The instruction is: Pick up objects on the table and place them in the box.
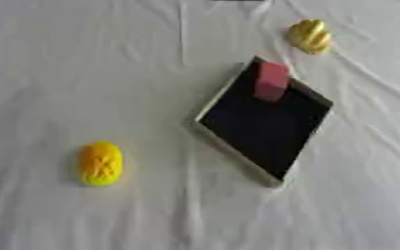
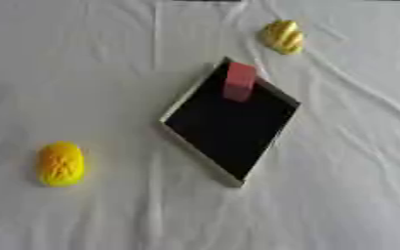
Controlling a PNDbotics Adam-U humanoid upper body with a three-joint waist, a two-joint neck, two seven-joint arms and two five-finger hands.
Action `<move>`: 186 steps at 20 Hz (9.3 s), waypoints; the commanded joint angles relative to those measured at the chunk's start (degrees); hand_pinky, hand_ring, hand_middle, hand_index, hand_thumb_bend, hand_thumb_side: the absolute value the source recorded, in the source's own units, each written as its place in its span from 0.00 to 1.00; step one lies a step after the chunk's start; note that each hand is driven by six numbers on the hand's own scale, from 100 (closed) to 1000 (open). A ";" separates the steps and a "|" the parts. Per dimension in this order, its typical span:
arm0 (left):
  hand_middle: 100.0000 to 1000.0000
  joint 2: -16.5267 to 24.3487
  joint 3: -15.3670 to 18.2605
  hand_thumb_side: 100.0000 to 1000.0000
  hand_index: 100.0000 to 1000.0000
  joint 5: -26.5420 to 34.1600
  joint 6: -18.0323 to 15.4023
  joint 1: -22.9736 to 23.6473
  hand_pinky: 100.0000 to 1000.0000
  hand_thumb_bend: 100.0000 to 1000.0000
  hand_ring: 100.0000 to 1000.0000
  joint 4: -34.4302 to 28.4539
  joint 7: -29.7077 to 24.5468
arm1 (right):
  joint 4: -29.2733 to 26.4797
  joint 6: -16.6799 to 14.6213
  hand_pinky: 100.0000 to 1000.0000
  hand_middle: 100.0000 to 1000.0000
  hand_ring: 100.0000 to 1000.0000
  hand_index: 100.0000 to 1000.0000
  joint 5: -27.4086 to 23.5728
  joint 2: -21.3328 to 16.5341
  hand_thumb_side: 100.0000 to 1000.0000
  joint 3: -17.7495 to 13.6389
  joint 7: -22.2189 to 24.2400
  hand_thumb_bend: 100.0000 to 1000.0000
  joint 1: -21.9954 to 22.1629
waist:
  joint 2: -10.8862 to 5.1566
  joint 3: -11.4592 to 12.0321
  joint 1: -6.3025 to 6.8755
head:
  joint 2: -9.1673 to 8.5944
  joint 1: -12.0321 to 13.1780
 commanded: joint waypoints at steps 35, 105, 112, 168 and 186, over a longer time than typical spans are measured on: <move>0.67 3.79 -2.24 0.35 0.89 2.34 0.90 -1.60 0.74 0.00 0.75 -1.12 -2.97 | 24.04 0.44 1.00 0.85 1.00 0.92 26.75 -17.27 0.16 9.45 25.43 0.00 -11.07 | -1.35 0.71 0.66 | 0.27 -4.42; 0.66 5.74 -3.14 0.49 0.89 7.62 2.22 -1.49 0.73 0.00 0.75 -1.12 -5.75 | 35.77 8.56 1.00 0.84 1.00 0.98 57.34 -8.22 0.10 14.36 13.13 0.00 -30.52 | 7.20 12.55 -0.26 | -8.36 -14.09; 0.66 5.81 -3.08 0.50 0.90 7.97 2.39 -1.49 0.73 0.00 0.75 -1.12 -5.68 | 36.55 8.50 1.00 0.84 1.00 0.98 58.28 -7.84 0.11 13.70 14.93 0.00 -30.77 | 8.65 13.60 -0.53 | -9.10 -14.54; 0.65 5.81 -2.53 0.50 0.90 9.45 3.76 0.36 0.72 0.00 0.71 -1.12 -5.57 | 36.70 9.90 0.90 0.51 0.85 0.81 58.61 -7.94 0.14 9.71 13.28 0.00 -29.81 | 13.19 14.18 -0.85 | -10.88 -14.97; 0.64 5.37 -2.71 0.51 0.90 10.25 3.64 0.21 0.72 0.00 0.71 -1.12 -6.21 | 34.04 3.20 0.69 0.20 0.59 0.40 60.26 -6.61 0.11 11.22 -3.74 0.00 -30.29 | 12.33 14.12 -1.23 | -10.16 -15.06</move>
